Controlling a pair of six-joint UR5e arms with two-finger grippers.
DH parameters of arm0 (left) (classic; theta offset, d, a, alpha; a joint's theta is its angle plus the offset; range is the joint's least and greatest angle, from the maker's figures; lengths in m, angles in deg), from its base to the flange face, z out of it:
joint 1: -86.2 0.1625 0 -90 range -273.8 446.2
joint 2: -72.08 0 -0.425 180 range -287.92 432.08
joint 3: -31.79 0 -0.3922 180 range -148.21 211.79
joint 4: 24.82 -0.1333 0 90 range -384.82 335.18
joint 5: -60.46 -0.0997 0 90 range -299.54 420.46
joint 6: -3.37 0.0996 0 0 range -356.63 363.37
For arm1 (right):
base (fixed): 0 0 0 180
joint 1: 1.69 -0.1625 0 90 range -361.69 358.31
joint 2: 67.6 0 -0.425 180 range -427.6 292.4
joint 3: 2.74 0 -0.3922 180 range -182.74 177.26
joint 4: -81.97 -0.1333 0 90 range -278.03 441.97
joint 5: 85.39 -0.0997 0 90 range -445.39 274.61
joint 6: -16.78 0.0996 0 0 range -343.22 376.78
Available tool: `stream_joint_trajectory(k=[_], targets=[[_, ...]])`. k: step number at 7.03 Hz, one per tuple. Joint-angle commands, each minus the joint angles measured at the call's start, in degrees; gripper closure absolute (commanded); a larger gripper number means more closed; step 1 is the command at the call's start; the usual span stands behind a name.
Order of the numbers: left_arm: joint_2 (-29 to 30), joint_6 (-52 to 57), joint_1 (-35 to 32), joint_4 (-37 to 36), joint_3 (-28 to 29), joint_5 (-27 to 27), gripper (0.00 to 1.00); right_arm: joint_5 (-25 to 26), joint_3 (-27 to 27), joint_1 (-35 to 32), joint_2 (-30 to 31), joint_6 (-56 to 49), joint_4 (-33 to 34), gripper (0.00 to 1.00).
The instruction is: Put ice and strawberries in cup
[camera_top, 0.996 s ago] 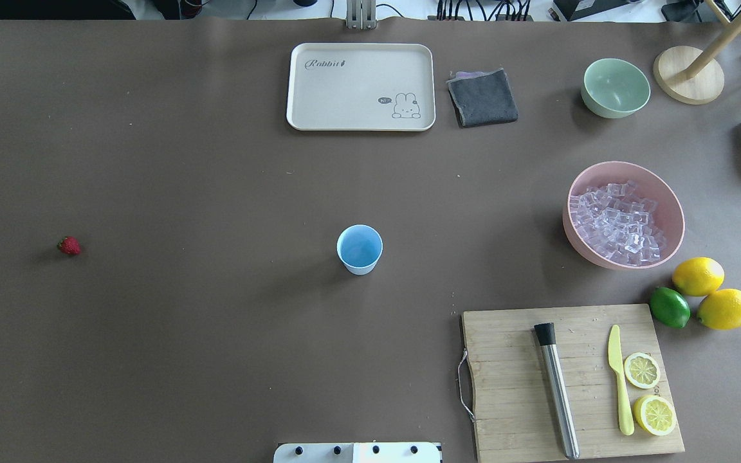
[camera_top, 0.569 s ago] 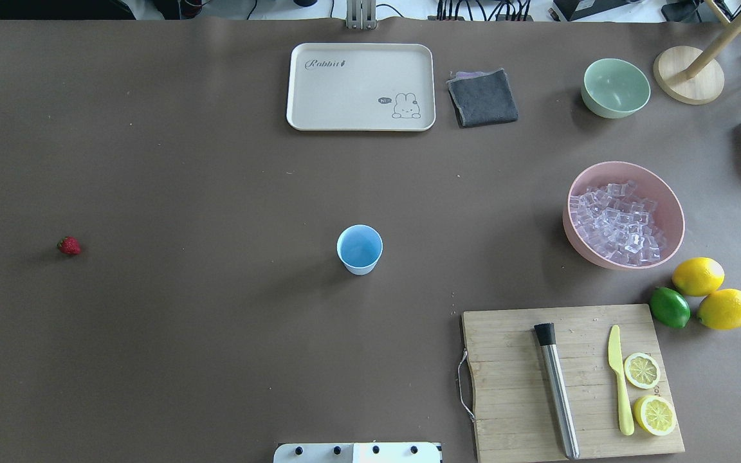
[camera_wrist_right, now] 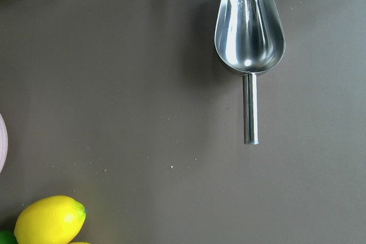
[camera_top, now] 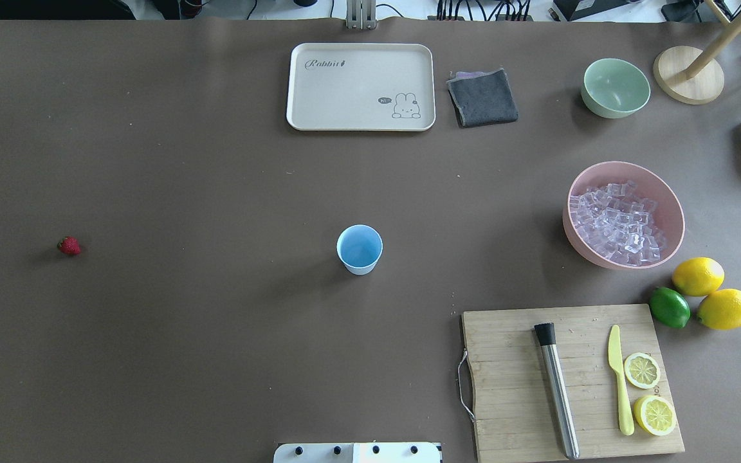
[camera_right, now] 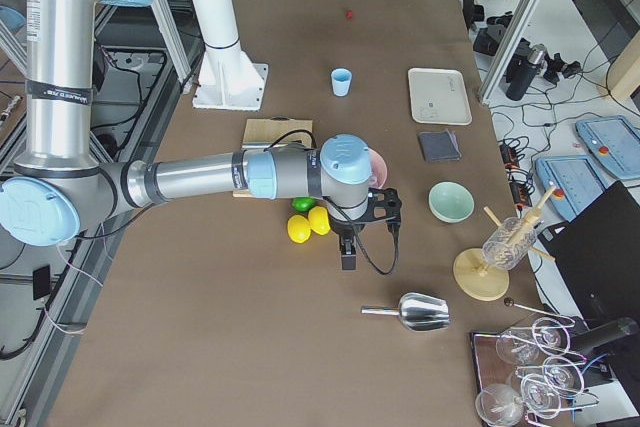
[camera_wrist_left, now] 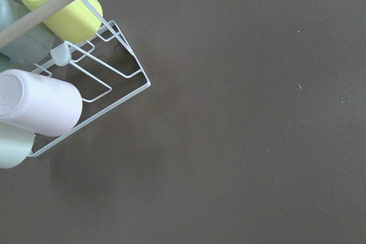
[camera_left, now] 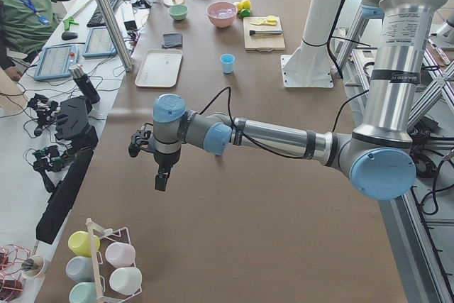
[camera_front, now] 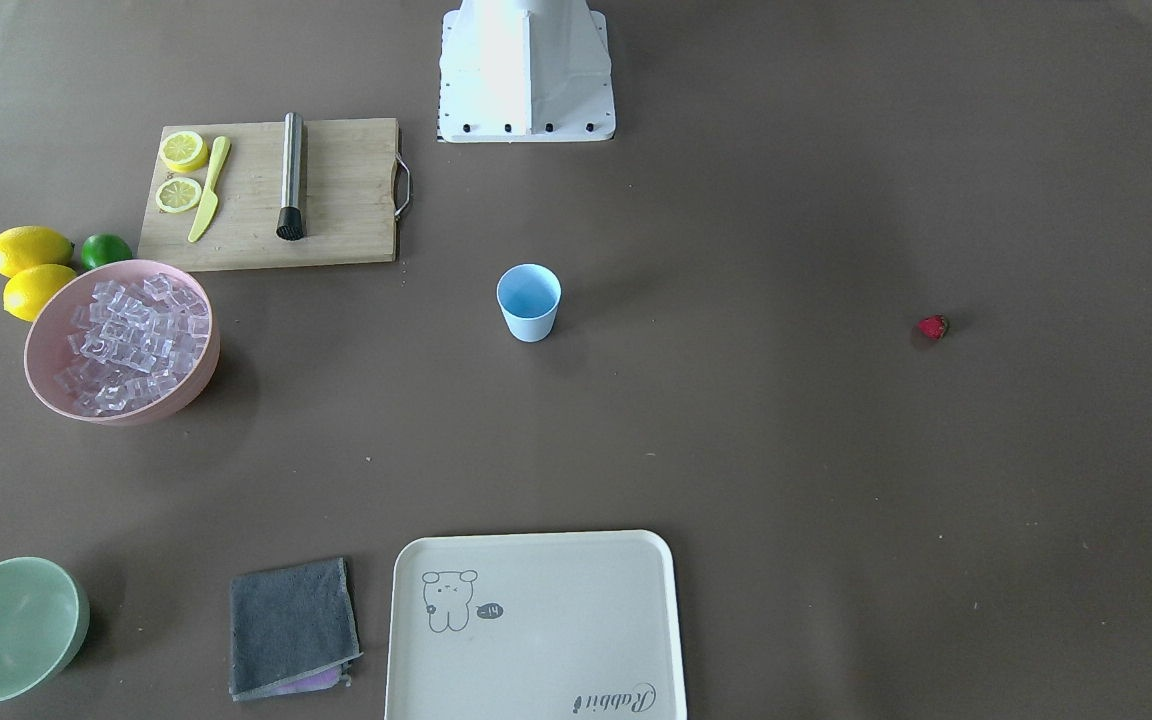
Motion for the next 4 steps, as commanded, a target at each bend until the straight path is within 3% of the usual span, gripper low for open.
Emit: stream_joint_trajectory(k=[1, 4], targets=[[0.3, 0.1, 0.8, 0.3, 0.0, 0.1, 0.02, 0.1, -0.2, 0.0, 0.8, -0.2, 0.0, 0.00], [0.1, 0.5, 0.7, 0.4, -1.4, 1.0, 0.02, 0.0, -0.1, 0.0, 0.5, -0.4, -0.1, 0.00]])
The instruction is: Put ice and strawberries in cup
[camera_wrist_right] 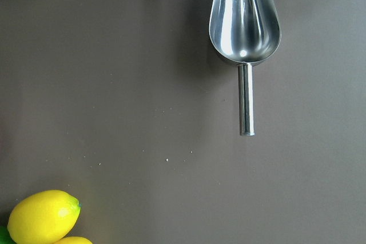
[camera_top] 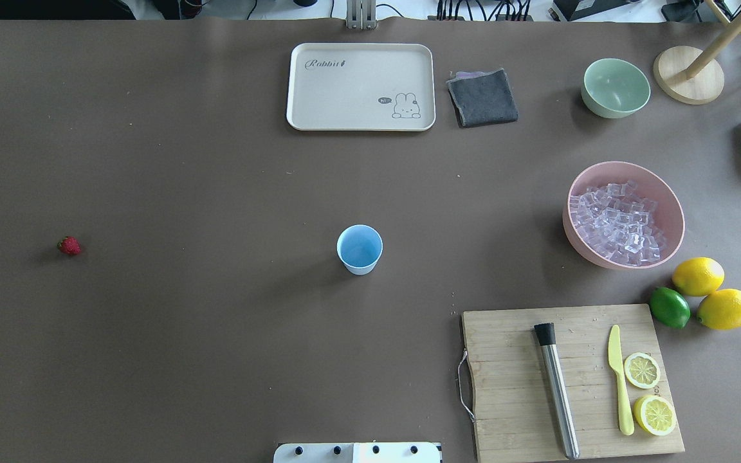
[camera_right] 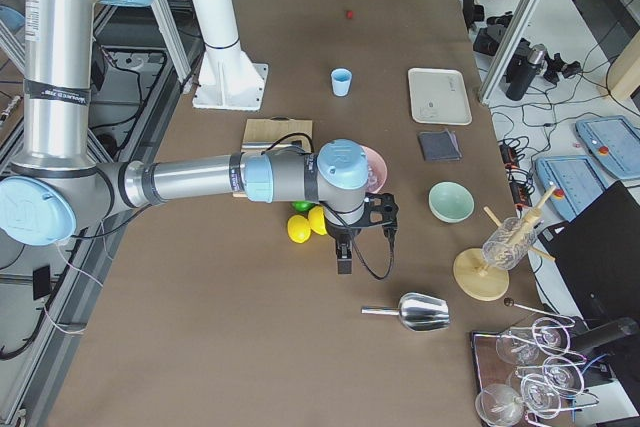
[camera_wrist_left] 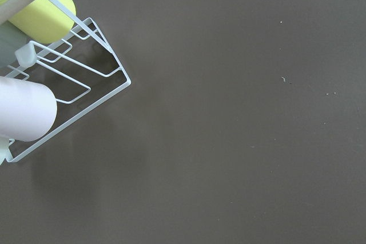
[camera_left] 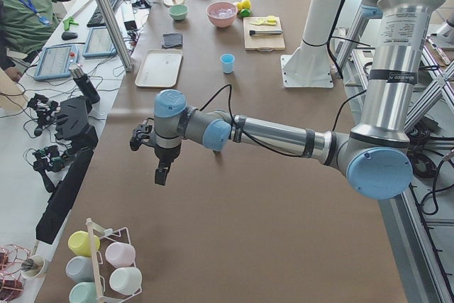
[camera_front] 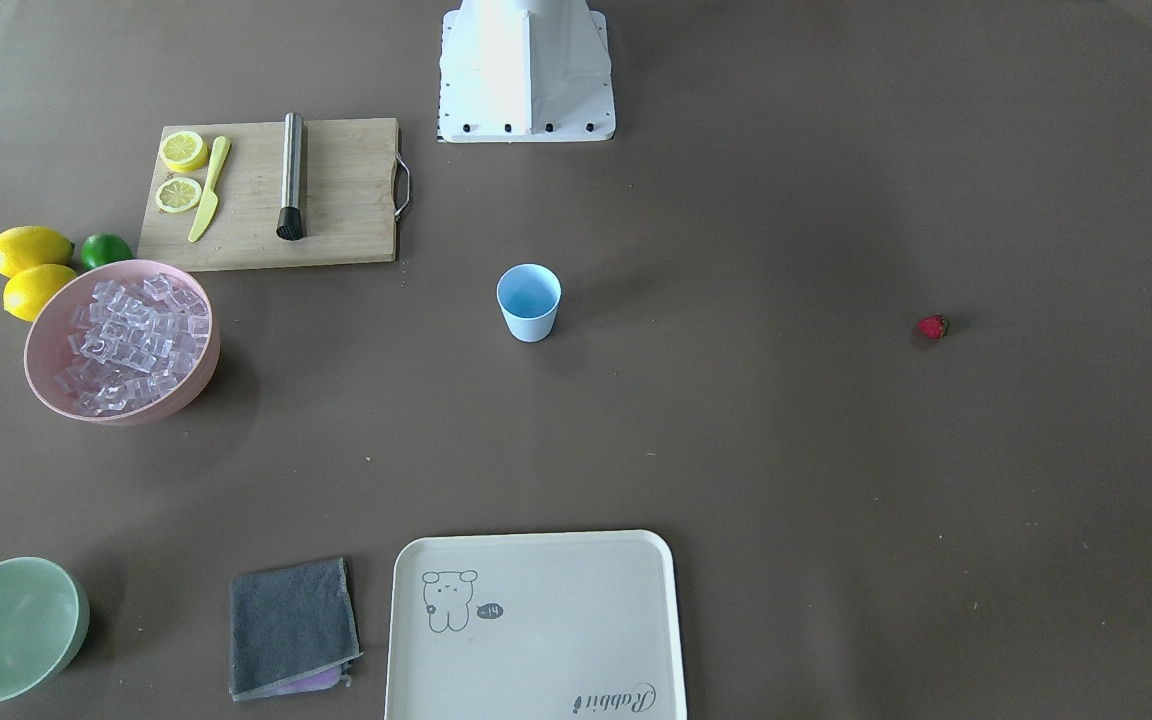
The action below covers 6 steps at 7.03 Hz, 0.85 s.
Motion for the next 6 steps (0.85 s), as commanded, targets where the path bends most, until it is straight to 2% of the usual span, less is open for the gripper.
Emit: stream_joint_trajectory(k=[1, 6], targets=[[0.0, 0.0, 0.0, 0.0, 0.0, 1.5, 0.02, -0.1, 0.0, 0.0, -0.2, -0.1, 0.0, 0.00], [0.0, -0.5, 0.1, -0.1, -0.9, 1.6, 0.02, -0.4, 0.0, 0.0, -0.4, 0.2, 0.1, 0.00]])
